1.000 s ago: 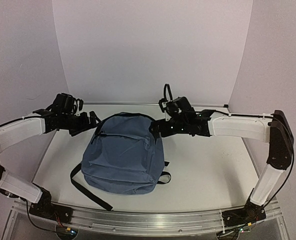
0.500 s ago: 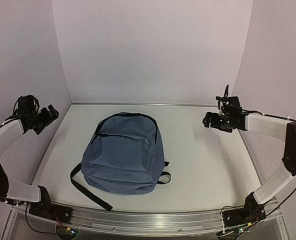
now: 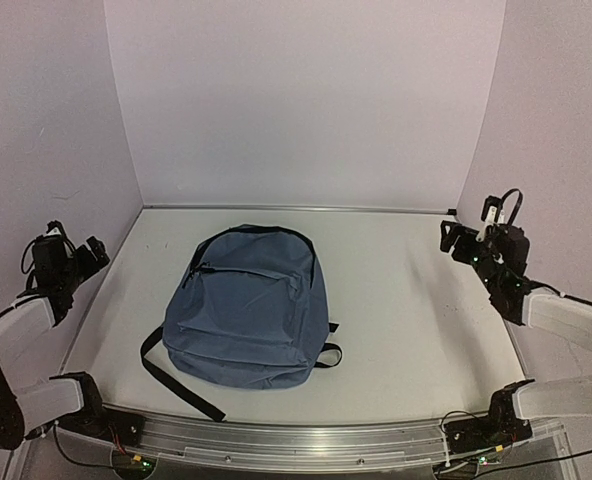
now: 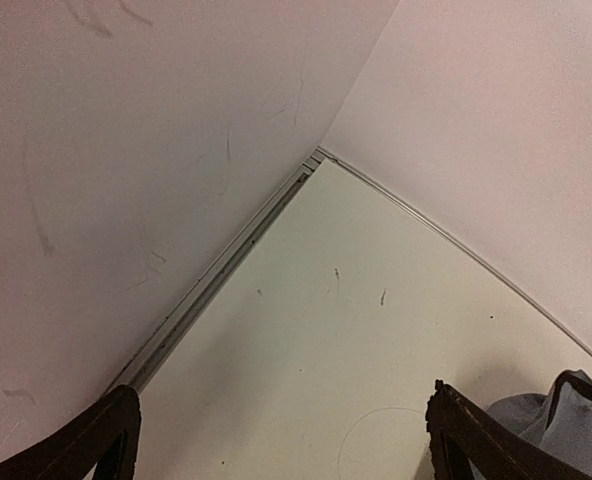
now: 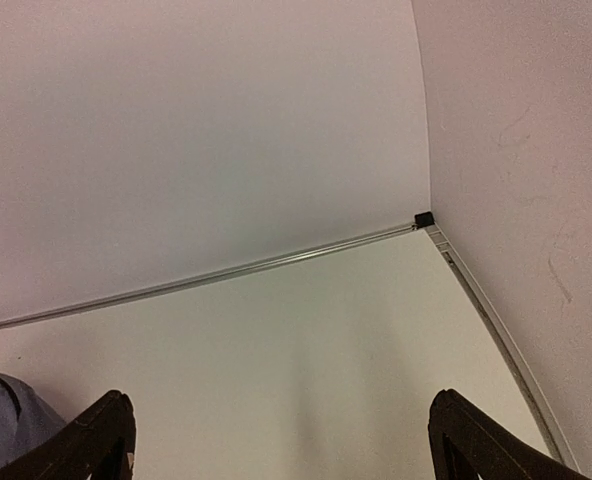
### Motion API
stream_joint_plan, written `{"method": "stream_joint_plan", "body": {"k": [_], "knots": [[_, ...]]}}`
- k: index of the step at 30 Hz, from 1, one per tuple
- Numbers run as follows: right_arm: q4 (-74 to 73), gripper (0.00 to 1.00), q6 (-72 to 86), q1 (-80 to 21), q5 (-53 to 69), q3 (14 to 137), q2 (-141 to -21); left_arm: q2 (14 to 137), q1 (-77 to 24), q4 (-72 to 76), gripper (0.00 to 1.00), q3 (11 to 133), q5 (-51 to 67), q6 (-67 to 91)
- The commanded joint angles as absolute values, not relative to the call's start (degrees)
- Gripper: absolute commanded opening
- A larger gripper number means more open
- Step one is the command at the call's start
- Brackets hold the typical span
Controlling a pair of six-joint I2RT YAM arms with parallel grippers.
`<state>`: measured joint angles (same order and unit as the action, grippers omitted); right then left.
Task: Pack the student bag
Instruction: Reset both arms
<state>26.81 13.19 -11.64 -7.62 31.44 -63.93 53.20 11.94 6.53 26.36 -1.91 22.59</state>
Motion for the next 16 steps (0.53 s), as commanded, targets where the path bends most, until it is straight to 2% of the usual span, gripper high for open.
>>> {"method": "stream_joint_plan", "body": {"k": [1, 16], "knots": [[45.5, 0.98, 10.3, -11.6, -10.7, 23.1, -63.9, 51.7, 12.0, 13.0, 1.00, 23.6, -5.6, 19.9], [47.7, 0.98, 8.8, -11.6, -10.5, 20.7, -62.1, 51.7, 12.0, 15.1, 1.00, 21.5, -3.3, 19.3]]}}
